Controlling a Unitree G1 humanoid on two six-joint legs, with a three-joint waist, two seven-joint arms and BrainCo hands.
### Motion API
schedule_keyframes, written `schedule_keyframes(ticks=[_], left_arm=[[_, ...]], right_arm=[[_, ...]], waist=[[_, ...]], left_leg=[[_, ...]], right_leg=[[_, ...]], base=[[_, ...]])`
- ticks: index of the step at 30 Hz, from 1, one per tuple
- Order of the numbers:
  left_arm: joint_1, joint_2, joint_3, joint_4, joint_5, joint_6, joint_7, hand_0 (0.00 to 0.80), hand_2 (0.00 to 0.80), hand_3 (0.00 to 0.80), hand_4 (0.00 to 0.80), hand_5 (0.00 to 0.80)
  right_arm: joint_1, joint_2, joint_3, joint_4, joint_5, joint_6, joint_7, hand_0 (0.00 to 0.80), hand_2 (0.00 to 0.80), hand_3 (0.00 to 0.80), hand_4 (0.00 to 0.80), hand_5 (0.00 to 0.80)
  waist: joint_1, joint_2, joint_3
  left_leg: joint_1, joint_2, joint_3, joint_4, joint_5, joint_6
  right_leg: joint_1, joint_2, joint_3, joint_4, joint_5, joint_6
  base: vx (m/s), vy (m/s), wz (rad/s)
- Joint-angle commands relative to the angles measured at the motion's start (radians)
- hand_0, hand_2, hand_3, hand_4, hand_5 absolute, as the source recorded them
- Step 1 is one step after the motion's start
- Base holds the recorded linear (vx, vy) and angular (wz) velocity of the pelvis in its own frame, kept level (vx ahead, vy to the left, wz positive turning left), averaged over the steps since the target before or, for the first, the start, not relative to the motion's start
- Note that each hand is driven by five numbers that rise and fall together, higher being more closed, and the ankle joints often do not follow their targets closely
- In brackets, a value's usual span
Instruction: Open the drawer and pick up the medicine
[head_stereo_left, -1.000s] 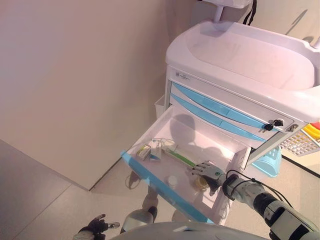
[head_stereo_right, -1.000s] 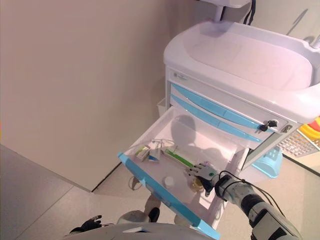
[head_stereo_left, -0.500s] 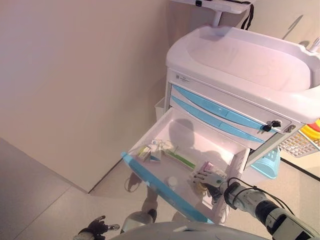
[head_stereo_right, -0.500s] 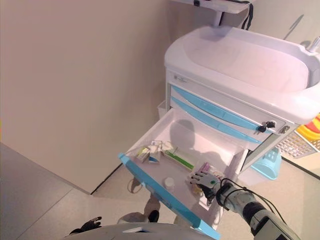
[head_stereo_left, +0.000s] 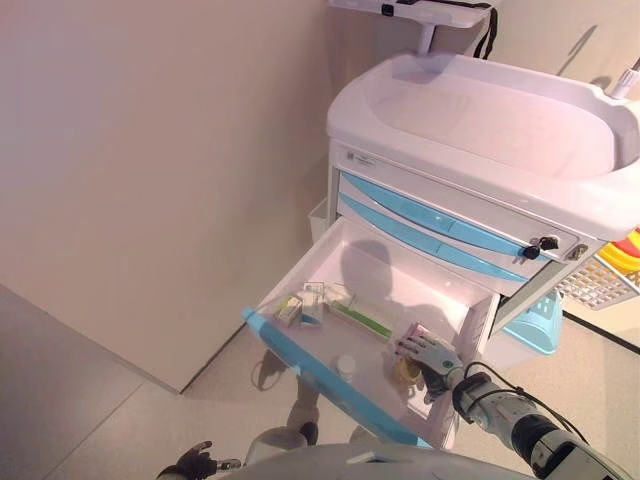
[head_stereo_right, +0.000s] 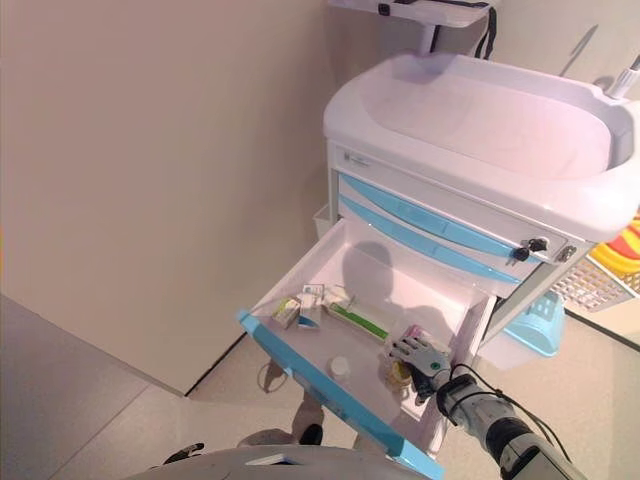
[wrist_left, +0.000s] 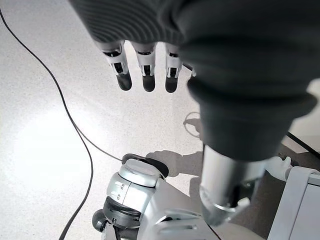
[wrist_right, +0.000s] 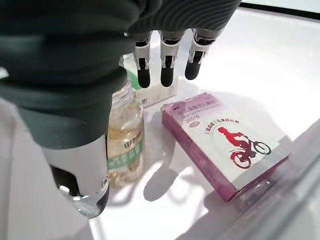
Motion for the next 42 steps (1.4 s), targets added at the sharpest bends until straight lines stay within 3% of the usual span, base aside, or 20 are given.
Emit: schedule_keyframes(ticks=[1, 16, 18, 19, 40, 41, 42], left_arm=[[-0.016, -0.013, -0.046, 0.026, -0.008, -0.034, 0.010, 0.000, 0.000, 0.000, 0.000, 0.000], [-0.006, -0.017, -0.055, 0.024, -0.003, -0.036, 0.014, 0.000, 0.000, 0.000, 0.000, 0.000], [-0.006, -0.017, -0.056, 0.024, -0.005, -0.036, 0.015, 0.000, 0.000, 0.000, 0.000, 0.000], [-0.006, -0.018, -0.057, 0.024, -0.005, -0.036, 0.017, 0.000, 0.000, 0.000, 0.000, 0.000], [-0.007, -0.020, -0.058, 0.030, 0.008, -0.034, 0.014, 0.000, 0.000, 0.000, 0.000, 0.000], [-0.005, -0.019, -0.057, 0.029, 0.007, -0.036, 0.014, 0.000, 0.000, 0.000, 0.000, 0.000], [-0.007, -0.019, -0.058, 0.029, 0.005, -0.036, 0.014, 0.000, 0.000, 0.000, 0.000, 0.000]], right_arm=[[-0.029, -0.003, -0.017, -0.025, 0.042, 0.022, -0.047, 0.000, 0.000, 0.000, 0.000, 0.000], [-0.028, 0.007, -0.009, -0.012, 0.049, 0.024, -0.036, 0.000, 0.000, 0.000, 0.000, 0.000], [-0.029, 0.007, -0.007, -0.011, 0.046, 0.023, -0.027, 0.568, 0.568, 0.568, 0.568, 0.568], [-0.029, 0.008, -0.005, -0.011, 0.043, 0.023, -0.022, 0.800, 0.800, 0.800, 0.800, 0.800], [-0.013, 0.008, 0.013, -0.012, 0.032, 0.001, 0.013, 0.791, 0.791, 0.791, 0.791, 0.791], [-0.011, 0.006, 0.013, -0.017, 0.032, 0.007, 0.019, 0.467, 0.467, 0.467, 0.467, 0.467], [-0.010, 0.007, 0.013, -0.012, 0.024, 0.010, 0.016, 0.041, 0.041, 0.041, 0.041, 0.041]], waist=[[0.006, -0.018, 0.004], [0.010, -0.017, 0.003], [0.010, -0.017, 0.002], [0.009, -0.017, 0.003], [0.005, -0.026, 0.008], [0.004, -0.025, 0.008], [0.003, -0.025, 0.009]], left_leg=[[0.024, -0.040, 0.070, 0.043, -0.135, -0.002], [0.033, -0.040, 0.072, 0.040, -0.137, -0.001], [0.034, -0.039, 0.073, 0.038, -0.137, -0.001], [0.035, -0.039, 0.073, 0.038, -0.138, -0.001], [0.044, -0.035, 0.086, 0.031, -0.139, -0.003], [0.044, -0.035, 0.087, 0.031, -0.139, -0.003], [0.045, -0.034, 0.088, 0.031, -0.140, -0.003]], right_leg=[[-0.051, -0.079, 0.078, 0.055, 0.004, 0.060], [-0.046, -0.077, 0.079, 0.054, 0.002, 0.060], [-0.045, -0.077, 0.079, 0.053, 0.002, 0.060], [-0.045, -0.077, 0.080, 0.053, 0.002, 0.061], [-0.042, -0.076, 0.085, 0.044, 0.008, 0.064], [-0.043, -0.076, 0.086, 0.044, 0.007, 0.065], [-0.043, -0.076, 0.086, 0.045, 0.008, 0.065]], base=[[0.000, 0.000, 0.00], [0.000, 0.000, 0.00], [0.000, 0.000, 0.00], [0.000, 0.000, 0.00], [0.000, 0.000, 0.00], [0.000, 0.000, 0.00], [0.000, 0.000, 0.00]])
